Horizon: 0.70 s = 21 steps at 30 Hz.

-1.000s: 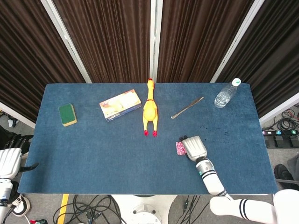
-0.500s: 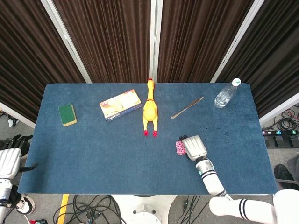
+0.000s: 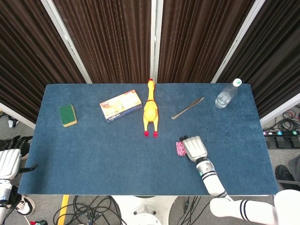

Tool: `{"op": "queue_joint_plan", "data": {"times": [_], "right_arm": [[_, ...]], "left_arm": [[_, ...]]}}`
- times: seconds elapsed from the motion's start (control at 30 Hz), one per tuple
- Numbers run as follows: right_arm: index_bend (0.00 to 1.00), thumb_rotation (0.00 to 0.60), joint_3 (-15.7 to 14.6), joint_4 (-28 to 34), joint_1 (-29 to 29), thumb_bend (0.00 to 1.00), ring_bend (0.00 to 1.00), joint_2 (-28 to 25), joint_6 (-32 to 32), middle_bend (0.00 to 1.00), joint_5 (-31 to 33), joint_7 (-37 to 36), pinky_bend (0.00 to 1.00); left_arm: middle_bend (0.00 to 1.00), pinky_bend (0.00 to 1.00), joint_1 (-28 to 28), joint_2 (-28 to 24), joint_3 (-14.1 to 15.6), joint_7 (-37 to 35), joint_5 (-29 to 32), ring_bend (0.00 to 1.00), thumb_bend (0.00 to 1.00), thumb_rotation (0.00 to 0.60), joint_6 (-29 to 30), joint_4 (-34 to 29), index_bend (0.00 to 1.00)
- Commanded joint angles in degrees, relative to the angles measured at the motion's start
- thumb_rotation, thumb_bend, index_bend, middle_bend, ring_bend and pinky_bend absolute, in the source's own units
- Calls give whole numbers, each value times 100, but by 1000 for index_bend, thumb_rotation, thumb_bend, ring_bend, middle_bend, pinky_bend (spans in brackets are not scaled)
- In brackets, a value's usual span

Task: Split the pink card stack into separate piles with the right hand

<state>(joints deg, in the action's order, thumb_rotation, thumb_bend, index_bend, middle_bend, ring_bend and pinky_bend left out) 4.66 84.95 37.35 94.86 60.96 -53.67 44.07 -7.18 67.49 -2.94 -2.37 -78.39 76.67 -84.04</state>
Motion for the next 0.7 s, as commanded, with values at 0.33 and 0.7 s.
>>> {"op": "queue_joint_plan", "data": {"times": [0.33,0.7], "right_arm": [[398,600,48,119,14,224,785,-75,127,386,-86,-19,979],[405,600,440,-57,123,225,789,-435,50,393,60,-297,979]], "left_arm": [[149,198,4,-8,-5,-23,-1,79,28,600,2,3,148],[149,198,7,-38,-6,2,-3,79,28,600,4,-22,148]]}}
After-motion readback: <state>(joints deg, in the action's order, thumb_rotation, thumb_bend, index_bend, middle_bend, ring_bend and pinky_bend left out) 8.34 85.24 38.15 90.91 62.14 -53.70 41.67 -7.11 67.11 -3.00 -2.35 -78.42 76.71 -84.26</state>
